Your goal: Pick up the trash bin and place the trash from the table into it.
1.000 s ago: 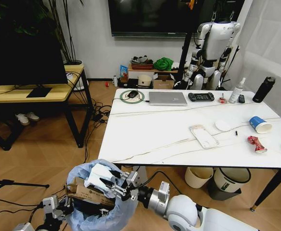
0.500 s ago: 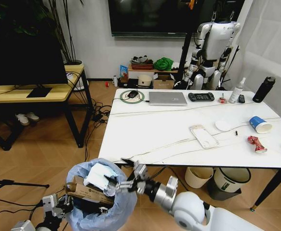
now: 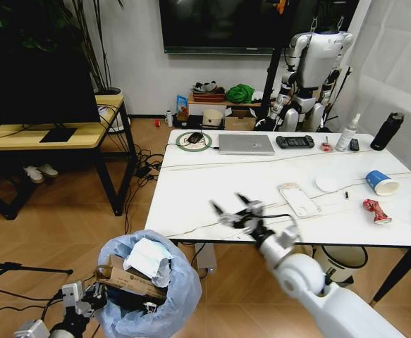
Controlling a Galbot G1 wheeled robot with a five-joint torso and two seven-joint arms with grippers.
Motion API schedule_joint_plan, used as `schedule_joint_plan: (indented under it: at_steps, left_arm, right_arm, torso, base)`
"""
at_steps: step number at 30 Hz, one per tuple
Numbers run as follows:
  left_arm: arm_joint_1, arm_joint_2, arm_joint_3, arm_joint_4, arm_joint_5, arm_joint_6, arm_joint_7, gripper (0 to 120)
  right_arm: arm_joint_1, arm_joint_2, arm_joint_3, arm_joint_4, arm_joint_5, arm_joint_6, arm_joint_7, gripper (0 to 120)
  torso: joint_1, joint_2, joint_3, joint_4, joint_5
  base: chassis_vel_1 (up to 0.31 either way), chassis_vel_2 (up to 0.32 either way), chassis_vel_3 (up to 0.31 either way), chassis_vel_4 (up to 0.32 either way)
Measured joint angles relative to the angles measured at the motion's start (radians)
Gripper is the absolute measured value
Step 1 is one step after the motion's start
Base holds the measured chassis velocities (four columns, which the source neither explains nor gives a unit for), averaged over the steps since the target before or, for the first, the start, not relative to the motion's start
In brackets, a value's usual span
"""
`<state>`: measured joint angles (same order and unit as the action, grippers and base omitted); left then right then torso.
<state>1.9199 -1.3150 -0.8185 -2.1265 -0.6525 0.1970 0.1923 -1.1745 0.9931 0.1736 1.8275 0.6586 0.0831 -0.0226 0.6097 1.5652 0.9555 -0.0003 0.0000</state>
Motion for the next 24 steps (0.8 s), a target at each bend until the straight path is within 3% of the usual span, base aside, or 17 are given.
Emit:
schedule_joint_plan:
  at_steps: [4,10,19,24]
  left_arm:
    - [-0.015,0.003,0.008,0.012,-0.006,-0.003,0.008,0]
    - [-0.018,0.001,0.016,0.012,-0.008,-0.006,0.013,0]
    - [-0.008,-0.009,0.006,0.001,-0.015,-0.012,0.018,0]
    - [-0.006,-0.012,0.006,-0.003,-0.015,-0.013,0.018,0]
  right_arm:
    - [-0.057,0.040,0.156,-0.055,-0.112,-0.050,0.017,100]
    - [-0.040,0.035,0.256,-0.174,-0.278,-0.083,0.012,100]
    - [0.041,-0.008,0.255,-0.391,-0.367,-0.039,-0.081,100]
    - [0.066,-0.012,0.255,-0.439,-0.368,-0.026,-0.089,100]
  torso:
    - [0.000,0.000,0.000,0.0000,0.0003]
    - [0.000,0.000,0.000,0.0002,0.0004]
    - [0.000,0.000,0.000,0.0003,0.0006]
    - [0.000,0.000,0.000,0.0003,0.0002]
  base:
    - [0.000,0.000,0.000,0.000]
    - [0.000,0.000,0.000,0.000]
    - [0.000,0.000,0.000,0.000]
    - [0.000,0.000,0.000,0.000]
